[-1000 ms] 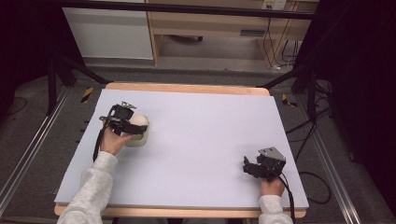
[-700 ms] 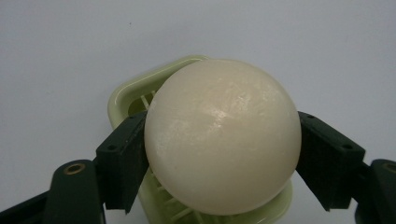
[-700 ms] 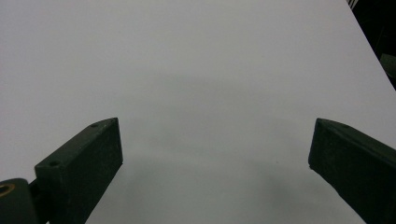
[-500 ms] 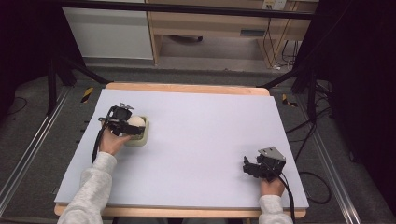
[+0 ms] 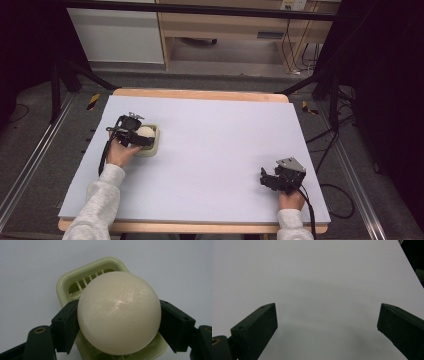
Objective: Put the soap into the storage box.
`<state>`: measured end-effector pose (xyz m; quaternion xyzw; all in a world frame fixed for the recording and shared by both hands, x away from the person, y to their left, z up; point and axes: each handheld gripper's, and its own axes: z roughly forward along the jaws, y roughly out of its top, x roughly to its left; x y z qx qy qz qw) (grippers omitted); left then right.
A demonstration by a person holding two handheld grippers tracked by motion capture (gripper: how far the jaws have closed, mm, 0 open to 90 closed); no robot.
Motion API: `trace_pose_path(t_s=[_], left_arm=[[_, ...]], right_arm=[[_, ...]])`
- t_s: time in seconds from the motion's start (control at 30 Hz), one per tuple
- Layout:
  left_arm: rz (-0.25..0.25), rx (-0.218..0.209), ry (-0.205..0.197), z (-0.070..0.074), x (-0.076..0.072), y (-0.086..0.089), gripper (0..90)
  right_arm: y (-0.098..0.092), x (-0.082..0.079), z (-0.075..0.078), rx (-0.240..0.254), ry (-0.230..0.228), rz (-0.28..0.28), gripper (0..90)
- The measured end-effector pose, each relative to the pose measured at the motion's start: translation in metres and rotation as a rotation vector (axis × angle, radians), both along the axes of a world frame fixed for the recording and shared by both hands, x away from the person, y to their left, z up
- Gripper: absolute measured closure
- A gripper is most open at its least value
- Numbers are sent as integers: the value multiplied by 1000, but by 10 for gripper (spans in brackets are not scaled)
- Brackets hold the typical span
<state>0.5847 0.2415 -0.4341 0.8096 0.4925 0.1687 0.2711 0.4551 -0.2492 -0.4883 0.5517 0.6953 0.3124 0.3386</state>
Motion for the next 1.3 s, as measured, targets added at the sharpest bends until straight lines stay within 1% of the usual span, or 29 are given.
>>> trace_pose_path(t_s=[0.13, 0.2, 0.37, 0.73, 0.8, 0.83, 0.87, 0.9, 0.93, 0.97, 1.03, 1.07, 1.1, 1.13, 1.2, 1.23, 1.27, 1.3], left_arm=[[1, 4, 7, -2, 0, 1, 242], [7, -2, 4, -3, 0, 1, 242], [1, 7, 9, -4, 1, 1, 242], [0, 10, 2, -3, 0, 1, 240], [3, -1, -12, -2, -1, 3, 237], [9, -21, -21, 0, -2, 4, 237], [9, -21, -21, 0, -2, 4, 240], [3, -27, -41, 6, -4, 5, 247], [3, -27, -41, 6, -4, 5, 261], [-2, -34, -66, 14, -7, 6, 273], [-7, -33, -79, 19, -10, 6, 271], [-7, -33, -79, 19, -10, 6, 270], [-13, -32, -90, 24, -13, 7, 268], [-13, -32, -90, 24, -13, 7, 268], [-14, -37, -104, 28, -18, 7, 265], [-19, -28, -108, 28, -21, 8, 264], [-19, -28, -108, 28, -21, 8, 261], [-21, -34, -122, 30, -25, 9, 261]], right_arm=[[0, 0, 0, -3, -1, -1, 33], [0, 0, 0, -3, 0, 0, 34], [0, 0, 0, -2, 0, -2, 33], [0, 0, 0, -3, -2, 0, 33], [0, 0, 0, -6, -1, 0, 33], [0, 1, 0, -5, 1, 0, 33], [0, 1, 0, -5, 1, 0, 33], [1, 0, 0, -1, 6, 0, 33], [1, 0, 0, -1, 6, 0, 33], [1, 0, 0, 0, 7, -2, 34], [1, 0, 0, -7, 2, -1, 34], [1, 0, 0, -7, 2, -1, 34], [1, 0, 0, -8, 2, -2, 33], [1, 0, 0, -8, 2, -2, 33], [1, 0, 0, -10, -1, -2, 34], [1, 0, 0, -10, -1, -2, 34], [1, 0, 0, -11, -1, -2, 34], [0, 0, 0, -12, -2, -2, 34]])
